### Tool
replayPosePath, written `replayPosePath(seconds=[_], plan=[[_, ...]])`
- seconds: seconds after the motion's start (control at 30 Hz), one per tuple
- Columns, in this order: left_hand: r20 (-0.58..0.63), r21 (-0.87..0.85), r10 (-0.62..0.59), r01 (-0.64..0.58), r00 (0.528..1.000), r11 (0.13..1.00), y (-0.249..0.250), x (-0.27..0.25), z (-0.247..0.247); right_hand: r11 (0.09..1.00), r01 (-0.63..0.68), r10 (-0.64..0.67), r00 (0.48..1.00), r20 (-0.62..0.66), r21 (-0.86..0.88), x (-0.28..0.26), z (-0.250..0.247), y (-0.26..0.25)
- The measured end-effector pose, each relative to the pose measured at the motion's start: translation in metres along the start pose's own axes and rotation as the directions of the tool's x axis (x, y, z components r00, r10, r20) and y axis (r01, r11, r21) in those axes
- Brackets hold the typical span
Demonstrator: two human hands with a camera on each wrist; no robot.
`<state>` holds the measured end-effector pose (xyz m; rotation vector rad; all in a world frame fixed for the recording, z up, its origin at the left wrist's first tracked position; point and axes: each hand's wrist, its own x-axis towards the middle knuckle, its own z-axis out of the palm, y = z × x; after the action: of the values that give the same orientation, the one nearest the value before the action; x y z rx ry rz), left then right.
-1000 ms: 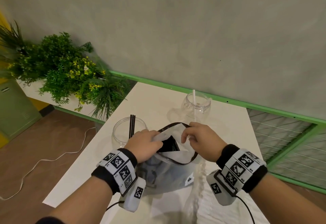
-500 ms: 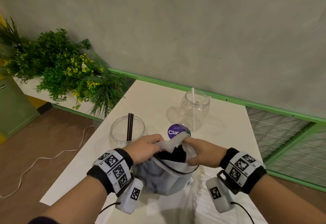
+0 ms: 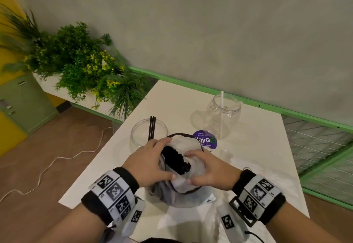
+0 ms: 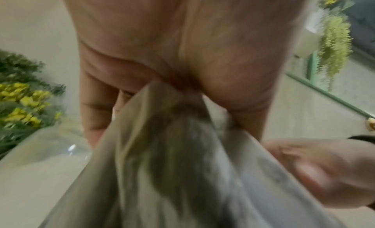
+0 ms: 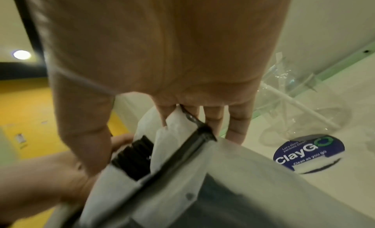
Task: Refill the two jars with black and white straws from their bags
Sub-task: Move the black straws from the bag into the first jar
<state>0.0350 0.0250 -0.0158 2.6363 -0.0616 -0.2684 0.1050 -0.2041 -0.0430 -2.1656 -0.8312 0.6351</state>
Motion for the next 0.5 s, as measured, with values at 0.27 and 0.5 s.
replayPosePath(seconds=[0.27,0.5], plan=[[-0.008,-0.363,-0.016,0.012,1.0,0.932,-0.001,0.004,0.005,0.996,-0.073,0.073,0.997,-0.018,-0.046,0.02,0.032,0.002],[-0.262,-0.571,-0.049,-0.114,0.964,0.813,-0.008,-0.013,-0.019,0.941,0.109,-0.022,0.964,-0.263,0.322,0.007,0.007,-0.001]])
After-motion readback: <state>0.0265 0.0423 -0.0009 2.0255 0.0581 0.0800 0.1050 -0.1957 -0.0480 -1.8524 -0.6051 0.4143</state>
